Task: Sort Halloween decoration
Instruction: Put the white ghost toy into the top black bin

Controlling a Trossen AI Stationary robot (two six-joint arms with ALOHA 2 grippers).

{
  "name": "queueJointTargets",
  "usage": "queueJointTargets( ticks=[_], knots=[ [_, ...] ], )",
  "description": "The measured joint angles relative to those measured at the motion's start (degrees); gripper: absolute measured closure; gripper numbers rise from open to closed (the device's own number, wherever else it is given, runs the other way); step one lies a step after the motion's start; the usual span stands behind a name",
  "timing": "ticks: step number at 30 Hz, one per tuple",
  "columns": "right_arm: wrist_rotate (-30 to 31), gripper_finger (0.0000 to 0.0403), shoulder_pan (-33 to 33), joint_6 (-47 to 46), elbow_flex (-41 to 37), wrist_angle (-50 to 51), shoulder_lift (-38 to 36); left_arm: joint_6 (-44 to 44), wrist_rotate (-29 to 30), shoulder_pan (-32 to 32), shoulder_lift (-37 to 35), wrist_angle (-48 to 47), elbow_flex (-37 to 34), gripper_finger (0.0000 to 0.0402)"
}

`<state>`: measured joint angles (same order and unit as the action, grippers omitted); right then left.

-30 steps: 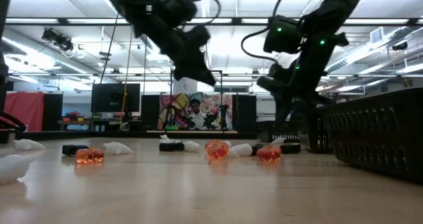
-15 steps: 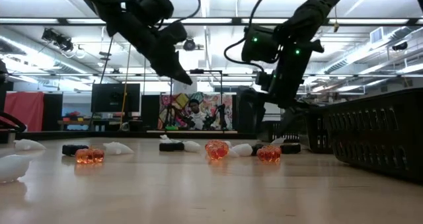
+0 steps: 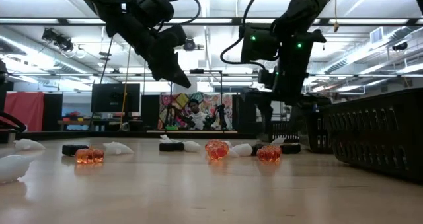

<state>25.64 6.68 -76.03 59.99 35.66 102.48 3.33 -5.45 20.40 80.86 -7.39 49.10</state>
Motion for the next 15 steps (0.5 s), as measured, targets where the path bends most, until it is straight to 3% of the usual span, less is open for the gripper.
queueJointTargets(
  ticks=[15],
  knots=[
    [6.27, 0.0137, 0.48, -2.68, -4.75, -4.72, 0.0, 4.16, 0.02, 0.04, 0.0, 0.4, 0.0, 0.0383]
  ],
)
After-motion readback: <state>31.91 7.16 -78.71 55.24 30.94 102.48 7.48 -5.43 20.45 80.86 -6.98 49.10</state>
